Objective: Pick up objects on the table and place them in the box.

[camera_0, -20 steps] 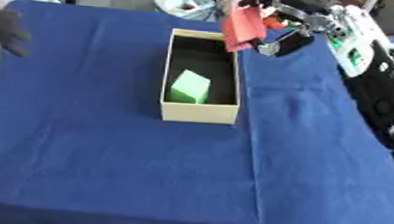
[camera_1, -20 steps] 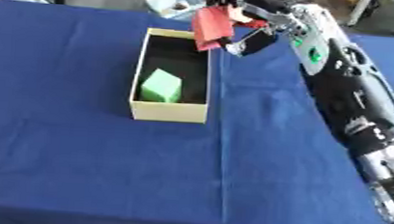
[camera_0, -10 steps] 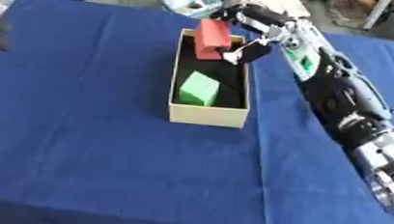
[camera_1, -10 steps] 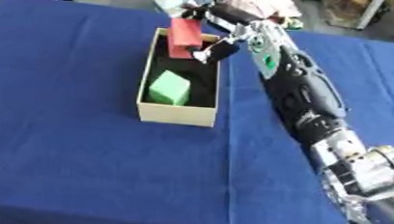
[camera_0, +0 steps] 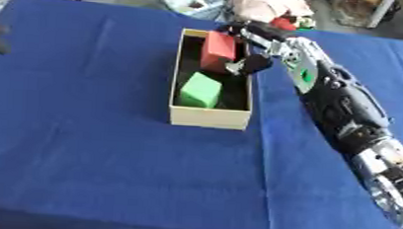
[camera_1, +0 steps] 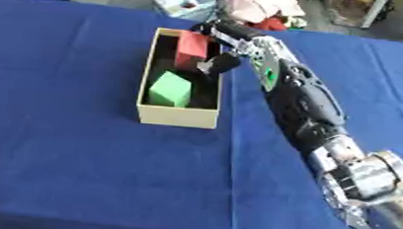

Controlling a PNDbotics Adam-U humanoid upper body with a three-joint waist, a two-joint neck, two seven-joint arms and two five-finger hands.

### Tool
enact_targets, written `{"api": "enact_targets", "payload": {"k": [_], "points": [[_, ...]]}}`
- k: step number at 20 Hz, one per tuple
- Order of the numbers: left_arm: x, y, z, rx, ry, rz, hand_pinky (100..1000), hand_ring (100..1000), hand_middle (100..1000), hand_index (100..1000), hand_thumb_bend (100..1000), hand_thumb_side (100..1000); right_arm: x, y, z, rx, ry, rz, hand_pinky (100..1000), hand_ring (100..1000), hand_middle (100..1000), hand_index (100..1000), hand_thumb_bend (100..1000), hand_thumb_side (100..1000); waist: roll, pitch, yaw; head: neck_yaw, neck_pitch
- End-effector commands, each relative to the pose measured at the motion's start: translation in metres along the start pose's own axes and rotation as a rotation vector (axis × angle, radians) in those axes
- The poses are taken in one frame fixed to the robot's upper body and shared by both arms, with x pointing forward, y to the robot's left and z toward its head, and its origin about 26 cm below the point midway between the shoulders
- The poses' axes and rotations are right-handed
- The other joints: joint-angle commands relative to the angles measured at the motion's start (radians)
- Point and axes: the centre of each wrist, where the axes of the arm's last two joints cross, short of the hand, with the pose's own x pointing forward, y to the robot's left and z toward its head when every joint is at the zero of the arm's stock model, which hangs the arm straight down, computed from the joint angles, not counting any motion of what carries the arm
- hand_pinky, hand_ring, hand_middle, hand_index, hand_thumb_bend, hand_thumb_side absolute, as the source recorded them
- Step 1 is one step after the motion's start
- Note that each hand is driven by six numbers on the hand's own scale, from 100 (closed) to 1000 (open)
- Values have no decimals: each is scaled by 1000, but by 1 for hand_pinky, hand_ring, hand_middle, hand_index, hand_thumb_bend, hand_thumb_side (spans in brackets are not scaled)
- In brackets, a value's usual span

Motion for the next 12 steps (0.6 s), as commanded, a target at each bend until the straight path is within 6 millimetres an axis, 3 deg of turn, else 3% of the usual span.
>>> {"api": "enact_targets", "payload": {"k": [1, 7, 12], "points": [[5, 6, -1, 12, -12, -18, 727, 621, 668, 873, 100, 912, -2, -22, 4, -8, -10, 94, 835, 904, 874, 999, 100, 682, 5, -16, -6, -2, -10], [4, 6, 2, 24, 14, -21, 726, 620, 668, 870, 100, 913, 6, -47, 7, -10, -76, 243, 860, 924, 962, 1000, 220, 704, 3, -16, -26, 2, -12], [3, 6, 5, 30, 29, -23, 725, 619, 667, 868, 100, 913, 9, -58, 12, -8, -106, 284, 866, 933, 977, 1000, 214, 712, 3, -16, -44, 4, -13]]}}
